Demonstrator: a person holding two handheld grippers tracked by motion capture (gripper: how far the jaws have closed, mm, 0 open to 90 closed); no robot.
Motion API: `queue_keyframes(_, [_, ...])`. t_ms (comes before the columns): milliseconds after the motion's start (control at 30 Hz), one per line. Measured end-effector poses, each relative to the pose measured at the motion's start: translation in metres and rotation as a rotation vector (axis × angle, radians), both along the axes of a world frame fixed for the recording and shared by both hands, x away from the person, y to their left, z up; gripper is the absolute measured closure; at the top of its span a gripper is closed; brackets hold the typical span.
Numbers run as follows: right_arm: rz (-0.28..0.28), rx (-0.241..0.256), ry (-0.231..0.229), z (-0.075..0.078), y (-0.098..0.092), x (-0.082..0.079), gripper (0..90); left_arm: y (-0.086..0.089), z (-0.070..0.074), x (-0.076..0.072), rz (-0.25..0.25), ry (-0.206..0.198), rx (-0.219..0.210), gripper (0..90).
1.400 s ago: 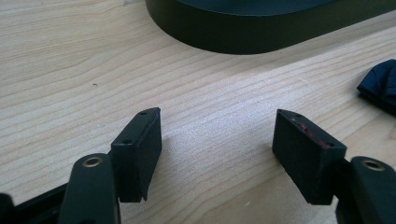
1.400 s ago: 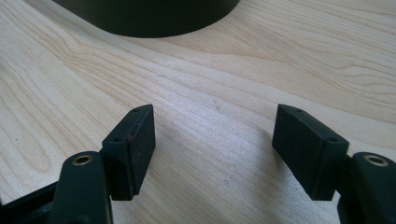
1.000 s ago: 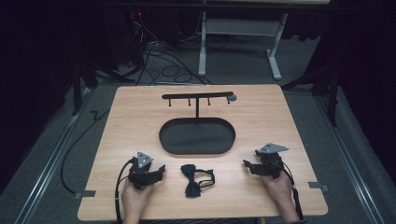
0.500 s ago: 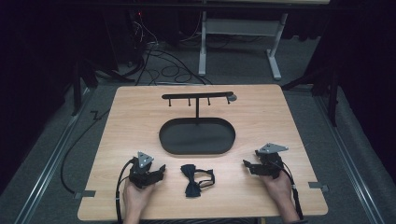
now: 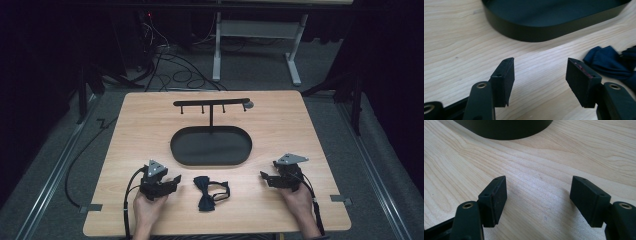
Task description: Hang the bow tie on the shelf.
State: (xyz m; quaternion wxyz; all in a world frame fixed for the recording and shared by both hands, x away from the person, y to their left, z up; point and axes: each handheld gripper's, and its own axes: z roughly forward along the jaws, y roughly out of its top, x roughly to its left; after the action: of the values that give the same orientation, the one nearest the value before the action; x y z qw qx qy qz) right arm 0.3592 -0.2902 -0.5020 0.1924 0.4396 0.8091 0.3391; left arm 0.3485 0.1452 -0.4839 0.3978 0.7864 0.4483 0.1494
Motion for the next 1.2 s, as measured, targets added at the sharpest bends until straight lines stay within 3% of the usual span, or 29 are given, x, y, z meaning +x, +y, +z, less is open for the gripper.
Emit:
queue_keyframes(400, [-0.001, 0.001, 0.001, 0.0, 0.0, 0.0, 31.3, -0.016, 0.017, -0.008, -0.102, 0.002, -0.019, 48.1])
queue_keyframes(533, [0.0, 0.0, 0.0, 0.0, 0.0, 0.0, 31.3, -0.028, 0.02, -0.008, -0.154, 0.005, -0.048, 50.6])
queue_keyframes(767, [0.002, 0.0, -0.001, 0.0, 0.0, 0.0, 31.3, -0.054, 0.023, -0.008, -0.243, 0.005, -0.029, 53.8])
queue_keyframes(900, [0.001, 0.001, -0.002, 0.0, 0.0, 0.0, 31.3, -0.061, 0.023, -0.005, -0.267, 0.019, -0.04, 55.6])
queue_keyframes(1033, [0.002, 0.0, 0.0, 0.0, 0.0, 0.0, 31.3, -0.071, 0.023, -0.004, -0.298, 0.028, -0.021, 56.3])
queue_keyframes(1200, [0.003, 0.0, -0.002, 0.0, 0.0, 0.0, 31.3, -0.085, 0.021, -0.001, -0.358, 0.012, -0.009, 56.3])
